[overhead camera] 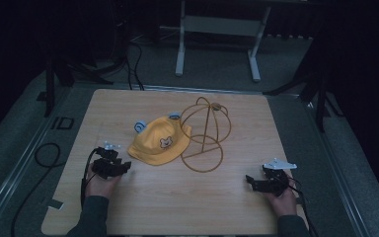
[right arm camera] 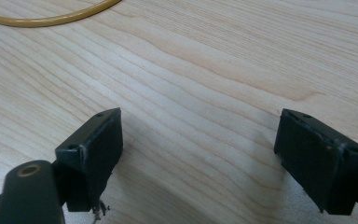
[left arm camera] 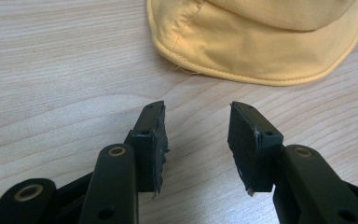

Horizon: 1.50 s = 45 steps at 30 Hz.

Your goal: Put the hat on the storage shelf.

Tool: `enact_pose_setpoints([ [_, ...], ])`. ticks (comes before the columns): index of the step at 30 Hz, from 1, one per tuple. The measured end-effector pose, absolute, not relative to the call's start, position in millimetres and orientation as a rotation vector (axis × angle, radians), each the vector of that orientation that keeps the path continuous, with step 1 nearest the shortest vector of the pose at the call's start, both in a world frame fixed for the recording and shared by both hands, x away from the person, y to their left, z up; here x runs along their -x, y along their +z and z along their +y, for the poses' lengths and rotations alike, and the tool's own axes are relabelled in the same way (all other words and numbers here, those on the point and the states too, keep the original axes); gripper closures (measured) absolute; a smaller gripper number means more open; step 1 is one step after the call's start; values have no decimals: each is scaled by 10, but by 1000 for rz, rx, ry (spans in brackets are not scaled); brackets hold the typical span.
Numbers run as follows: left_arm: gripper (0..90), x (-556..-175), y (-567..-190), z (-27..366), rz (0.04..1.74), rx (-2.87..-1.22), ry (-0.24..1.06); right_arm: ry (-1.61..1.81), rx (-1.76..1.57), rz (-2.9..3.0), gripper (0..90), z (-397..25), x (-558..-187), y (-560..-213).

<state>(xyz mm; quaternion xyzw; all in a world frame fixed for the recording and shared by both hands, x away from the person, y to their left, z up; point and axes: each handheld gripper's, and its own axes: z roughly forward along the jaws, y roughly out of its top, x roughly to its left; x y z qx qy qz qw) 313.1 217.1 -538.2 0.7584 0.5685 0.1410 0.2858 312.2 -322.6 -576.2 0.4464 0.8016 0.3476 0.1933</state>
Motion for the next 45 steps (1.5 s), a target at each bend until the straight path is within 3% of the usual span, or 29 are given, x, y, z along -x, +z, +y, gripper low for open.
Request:
enact_pose_setpoints([
  [45, 576, -3345, -4838, 1896, 1378, -1987, 356, 975, -1252, 2249, 153, -3226, -3122, -5762],
])
